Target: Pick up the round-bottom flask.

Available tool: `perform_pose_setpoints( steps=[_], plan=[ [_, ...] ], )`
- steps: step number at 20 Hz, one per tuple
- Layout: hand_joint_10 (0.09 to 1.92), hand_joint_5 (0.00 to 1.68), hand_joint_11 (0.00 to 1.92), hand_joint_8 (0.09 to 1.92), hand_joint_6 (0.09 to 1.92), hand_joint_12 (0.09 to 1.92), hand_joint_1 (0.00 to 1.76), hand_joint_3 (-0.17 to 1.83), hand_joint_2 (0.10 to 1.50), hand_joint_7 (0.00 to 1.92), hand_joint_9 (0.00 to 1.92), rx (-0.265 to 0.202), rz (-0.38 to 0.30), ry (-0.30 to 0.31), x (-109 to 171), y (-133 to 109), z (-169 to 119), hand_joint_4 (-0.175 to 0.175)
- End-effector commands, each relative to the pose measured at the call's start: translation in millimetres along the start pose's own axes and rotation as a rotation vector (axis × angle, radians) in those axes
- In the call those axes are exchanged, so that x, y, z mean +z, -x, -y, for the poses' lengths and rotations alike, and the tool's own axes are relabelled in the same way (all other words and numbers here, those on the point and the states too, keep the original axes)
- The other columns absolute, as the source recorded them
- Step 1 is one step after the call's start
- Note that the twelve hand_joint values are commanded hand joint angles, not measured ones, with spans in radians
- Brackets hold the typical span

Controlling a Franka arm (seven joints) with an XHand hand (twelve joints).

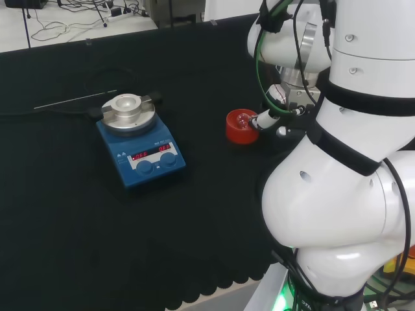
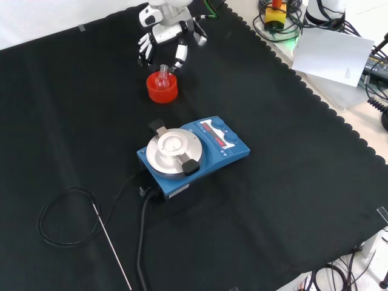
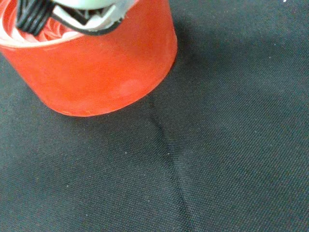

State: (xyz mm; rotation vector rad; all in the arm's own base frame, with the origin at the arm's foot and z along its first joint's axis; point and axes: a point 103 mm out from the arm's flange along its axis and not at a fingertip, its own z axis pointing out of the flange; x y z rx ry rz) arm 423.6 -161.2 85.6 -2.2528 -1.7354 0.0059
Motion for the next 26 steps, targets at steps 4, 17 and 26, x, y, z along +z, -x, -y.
perform_pose_setpoints(
  steps=[4,17,26],
  plan=[
    [0.63,0.94,0.29,0.7,0.7,1.37,0.86,0.56,0.67,0.45,0.63,0.004,-0.009,-0.024,5,-3,-2,-0.065],
    [0.55,1.18,0.39,0.64,0.88,1.32,1.09,0.76,0.65,0.59,0.76,-0.113,-0.051,0.0,-23,-4,-1,0.175],
    [0.54,1.18,0.41,0.64,0.89,1.32,1.09,0.78,0.64,0.58,0.77,-0.166,-0.017,0.008,-59,-17,6,0.175]
  ],
)
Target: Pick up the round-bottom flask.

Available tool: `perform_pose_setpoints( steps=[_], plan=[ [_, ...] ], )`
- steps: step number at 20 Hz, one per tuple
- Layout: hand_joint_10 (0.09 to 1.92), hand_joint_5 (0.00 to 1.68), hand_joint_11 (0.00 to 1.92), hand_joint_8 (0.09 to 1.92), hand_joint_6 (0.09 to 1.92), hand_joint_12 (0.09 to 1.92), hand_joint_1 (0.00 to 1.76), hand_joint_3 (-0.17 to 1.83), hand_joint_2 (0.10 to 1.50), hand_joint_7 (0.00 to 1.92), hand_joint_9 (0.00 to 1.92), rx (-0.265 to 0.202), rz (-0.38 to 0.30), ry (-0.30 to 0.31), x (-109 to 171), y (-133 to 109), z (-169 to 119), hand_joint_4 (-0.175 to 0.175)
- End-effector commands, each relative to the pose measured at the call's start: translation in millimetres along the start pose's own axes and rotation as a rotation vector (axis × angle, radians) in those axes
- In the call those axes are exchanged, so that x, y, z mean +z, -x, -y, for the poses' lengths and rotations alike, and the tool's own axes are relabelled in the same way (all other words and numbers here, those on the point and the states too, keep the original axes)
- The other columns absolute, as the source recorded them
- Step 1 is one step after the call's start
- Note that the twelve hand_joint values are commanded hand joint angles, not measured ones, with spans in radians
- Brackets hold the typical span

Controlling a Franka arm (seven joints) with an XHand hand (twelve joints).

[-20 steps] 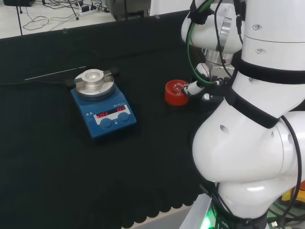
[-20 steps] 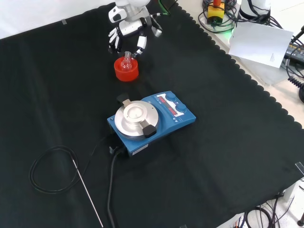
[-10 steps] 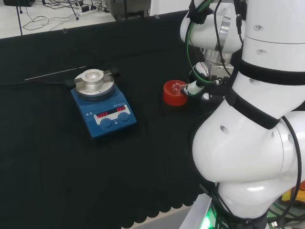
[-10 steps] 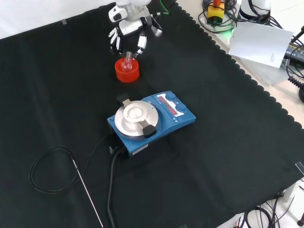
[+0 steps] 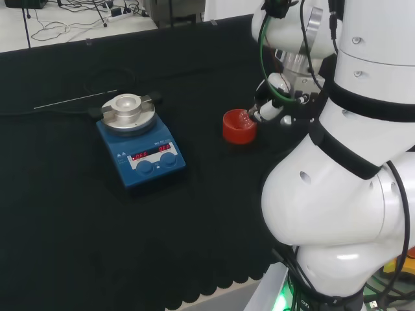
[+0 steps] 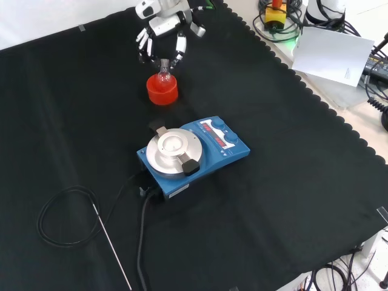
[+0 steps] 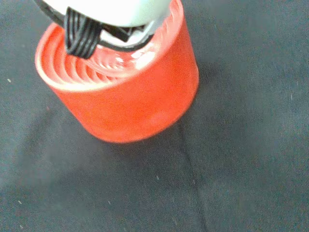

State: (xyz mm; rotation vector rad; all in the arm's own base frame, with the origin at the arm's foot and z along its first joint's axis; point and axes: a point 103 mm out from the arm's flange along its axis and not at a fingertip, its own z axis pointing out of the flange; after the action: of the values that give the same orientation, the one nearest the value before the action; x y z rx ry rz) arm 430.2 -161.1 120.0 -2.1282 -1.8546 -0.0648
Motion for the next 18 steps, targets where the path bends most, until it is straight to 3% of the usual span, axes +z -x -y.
perform_pose_setpoints(
  steps=[1,18],
  plan=[
    [0.54,1.18,0.41,0.64,0.89,1.32,1.09,0.78,0.64,0.58,0.77,-0.047,0.025,0.001,-28,-13,3,0.175],
    [0.53,1.2,0.41,0.64,0.88,1.32,1.1,0.81,0.62,0.57,0.78,-0.133,0.117,0.005,-77,-87,2,0.175]
  ],
)
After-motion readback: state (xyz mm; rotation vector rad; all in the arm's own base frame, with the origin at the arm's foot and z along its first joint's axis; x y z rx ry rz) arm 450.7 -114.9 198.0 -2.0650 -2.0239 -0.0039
